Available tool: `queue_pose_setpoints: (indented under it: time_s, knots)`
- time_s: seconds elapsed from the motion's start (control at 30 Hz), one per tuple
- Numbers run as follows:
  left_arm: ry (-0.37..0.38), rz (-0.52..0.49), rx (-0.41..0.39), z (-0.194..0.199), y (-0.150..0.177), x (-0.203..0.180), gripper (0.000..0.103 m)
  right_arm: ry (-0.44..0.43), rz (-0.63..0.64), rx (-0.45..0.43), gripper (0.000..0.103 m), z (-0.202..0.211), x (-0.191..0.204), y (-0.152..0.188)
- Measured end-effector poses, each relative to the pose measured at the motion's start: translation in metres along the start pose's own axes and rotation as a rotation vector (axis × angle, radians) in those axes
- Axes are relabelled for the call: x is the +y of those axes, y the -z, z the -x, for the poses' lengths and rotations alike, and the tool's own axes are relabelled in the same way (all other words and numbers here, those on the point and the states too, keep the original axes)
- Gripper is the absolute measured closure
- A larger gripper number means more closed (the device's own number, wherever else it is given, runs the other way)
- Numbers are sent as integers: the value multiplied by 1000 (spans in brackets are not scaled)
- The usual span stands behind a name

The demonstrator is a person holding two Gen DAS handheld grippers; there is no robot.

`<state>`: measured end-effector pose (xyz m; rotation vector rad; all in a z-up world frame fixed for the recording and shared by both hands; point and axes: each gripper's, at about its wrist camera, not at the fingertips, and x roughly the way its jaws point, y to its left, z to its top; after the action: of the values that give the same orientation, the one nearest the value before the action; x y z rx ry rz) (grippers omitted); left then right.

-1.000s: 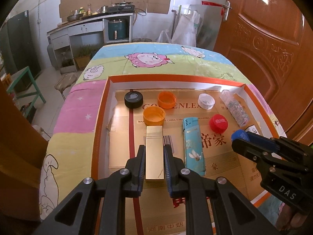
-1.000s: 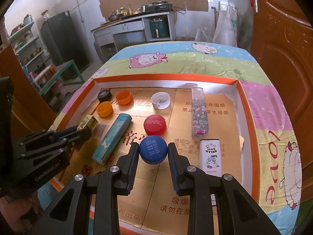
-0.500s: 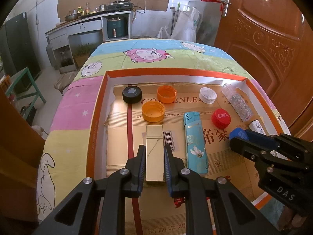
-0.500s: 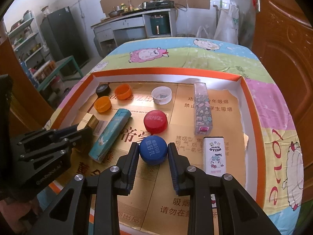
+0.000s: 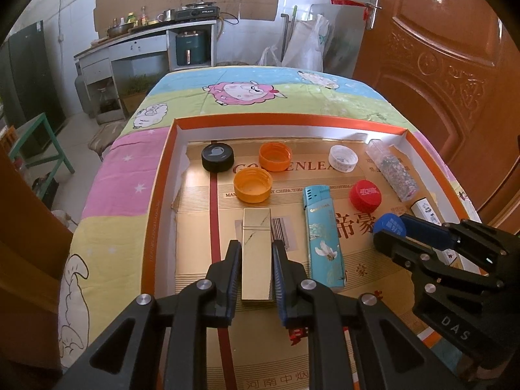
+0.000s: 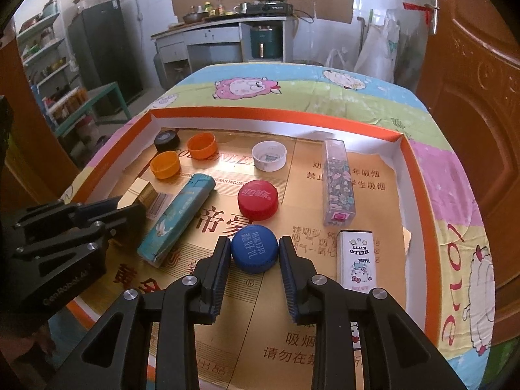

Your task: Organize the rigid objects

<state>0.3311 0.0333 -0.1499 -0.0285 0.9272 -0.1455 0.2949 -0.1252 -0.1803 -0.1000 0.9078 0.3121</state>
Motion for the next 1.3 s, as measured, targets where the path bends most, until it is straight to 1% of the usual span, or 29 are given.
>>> queue_pose_setpoints:
  time_s: [0.07,0.13,0.2,0.27,0.33,0.37,0.4,0.53,0.7,1.13,1.3]
  knots:
    - [6,6,-1,1,0,1,84,5,2,-2,69,0,0,0]
    - [3,10,-5,1,0,3,80,16,7,-4,51,0,1,1]
    - [7,14,-10,2,0,3,76,22,10,-4,45,0,1,1]
    - [11,16,-16,3,0,3,73,23,7,-8,45,1,0,1]
    - [10,9,-22,4,0,0,66,24,6,-14,45,2,0,1]
    - [8,7,-28,6,0,0,54,26,5,-18,45,3,0,1]
    - [9,6,-37,8,-1,-1,48,30,5,-24,45,5,-1,0]
    - [21,10,-59,16,-2,-2,48,37,-2,-42,45,12,-3,0]
    - [24,6,-65,22,-1,-5,48,42,-28,-49,45,21,-7,1]
    - [4,-8,-94,46,5,-15,48,49,-52,-80,45,50,-10,9]
    - [8,4,-107,57,7,-17,48,49,-59,-91,45,61,-8,10]
